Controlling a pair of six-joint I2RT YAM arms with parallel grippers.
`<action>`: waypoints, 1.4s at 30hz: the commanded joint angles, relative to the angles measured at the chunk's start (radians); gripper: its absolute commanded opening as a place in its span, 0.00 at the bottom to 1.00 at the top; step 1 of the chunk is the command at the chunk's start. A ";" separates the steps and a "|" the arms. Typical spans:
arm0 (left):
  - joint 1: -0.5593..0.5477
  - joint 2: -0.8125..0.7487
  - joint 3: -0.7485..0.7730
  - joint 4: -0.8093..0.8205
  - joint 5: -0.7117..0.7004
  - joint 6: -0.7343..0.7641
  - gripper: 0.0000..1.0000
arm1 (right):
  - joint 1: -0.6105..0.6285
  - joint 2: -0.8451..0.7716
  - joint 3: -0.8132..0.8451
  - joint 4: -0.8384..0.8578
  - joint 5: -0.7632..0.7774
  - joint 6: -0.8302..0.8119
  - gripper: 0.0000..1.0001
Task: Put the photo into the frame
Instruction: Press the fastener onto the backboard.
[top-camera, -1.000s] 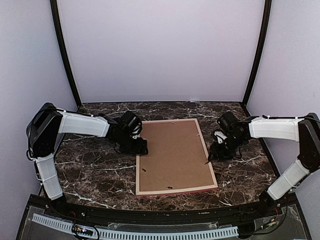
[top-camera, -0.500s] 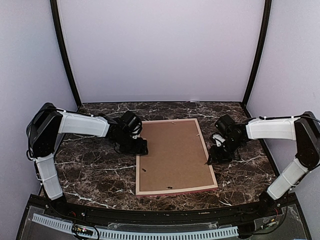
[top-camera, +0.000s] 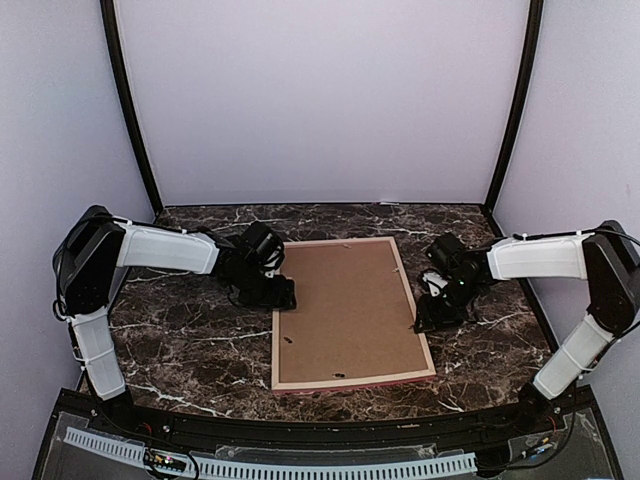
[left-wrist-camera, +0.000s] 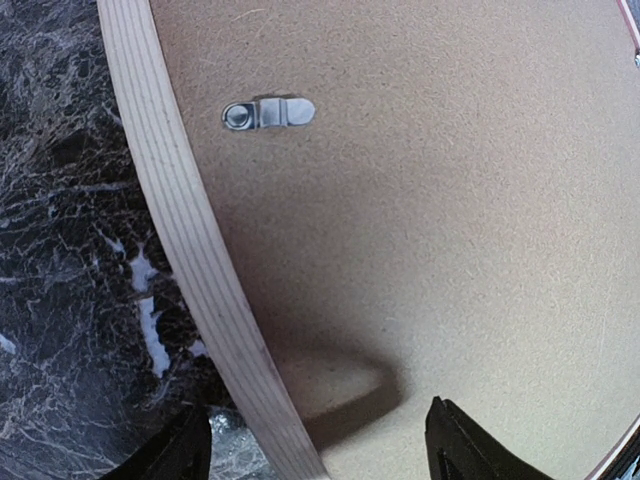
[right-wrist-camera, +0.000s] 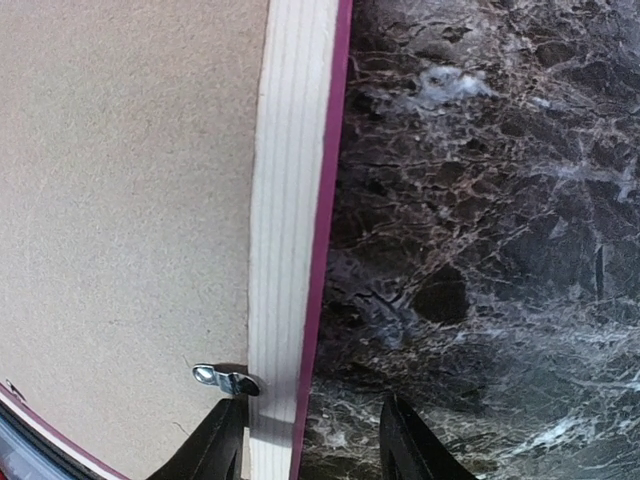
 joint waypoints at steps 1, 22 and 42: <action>0.006 -0.017 0.002 -0.018 -0.009 0.003 0.77 | 0.009 0.016 0.011 0.011 0.031 -0.001 0.48; 0.006 -0.016 -0.005 -0.024 -0.017 0.010 0.76 | 0.009 0.041 0.067 0.037 0.076 0.024 0.44; 0.006 0.029 0.004 -0.057 -0.033 0.023 0.58 | 0.009 0.050 0.071 0.053 0.089 0.012 0.39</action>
